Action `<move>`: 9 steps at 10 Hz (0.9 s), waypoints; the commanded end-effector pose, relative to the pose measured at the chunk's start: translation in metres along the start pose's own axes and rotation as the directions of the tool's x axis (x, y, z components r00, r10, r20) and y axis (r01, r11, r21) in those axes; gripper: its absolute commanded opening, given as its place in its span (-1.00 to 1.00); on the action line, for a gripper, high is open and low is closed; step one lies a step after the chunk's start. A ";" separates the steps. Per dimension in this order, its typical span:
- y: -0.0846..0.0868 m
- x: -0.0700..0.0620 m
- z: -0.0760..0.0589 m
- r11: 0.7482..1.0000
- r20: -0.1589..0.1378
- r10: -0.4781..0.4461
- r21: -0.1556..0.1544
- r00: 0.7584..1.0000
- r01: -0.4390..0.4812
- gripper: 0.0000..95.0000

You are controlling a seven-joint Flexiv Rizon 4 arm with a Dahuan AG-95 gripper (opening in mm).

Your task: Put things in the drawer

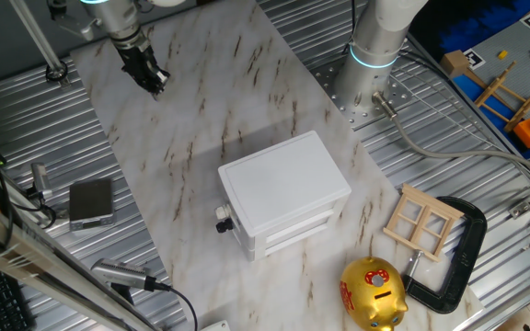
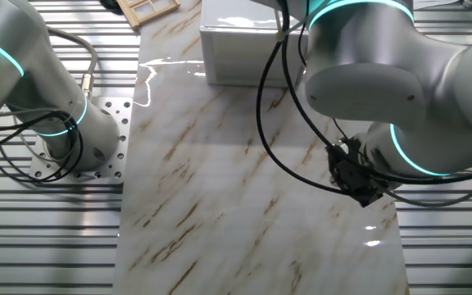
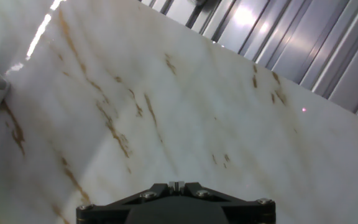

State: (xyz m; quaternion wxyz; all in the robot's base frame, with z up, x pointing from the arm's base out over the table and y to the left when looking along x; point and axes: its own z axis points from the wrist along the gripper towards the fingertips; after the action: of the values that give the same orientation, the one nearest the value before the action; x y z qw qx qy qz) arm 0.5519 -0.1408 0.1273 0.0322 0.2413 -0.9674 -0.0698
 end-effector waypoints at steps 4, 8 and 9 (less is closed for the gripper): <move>0.000 -0.001 0.000 0.998 -0.004 0.064 0.007 0.998 -0.064 -1.00; -0.006 -0.006 0.003 0.998 0.015 0.056 0.034 0.998 -0.056 -1.00; -0.011 -0.010 0.008 0.998 0.018 0.051 0.035 0.999 -0.051 -1.00</move>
State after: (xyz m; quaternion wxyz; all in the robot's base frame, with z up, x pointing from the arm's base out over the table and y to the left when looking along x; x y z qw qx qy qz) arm 0.5637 -0.1454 0.1161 0.0183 0.2177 -0.9746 -0.0501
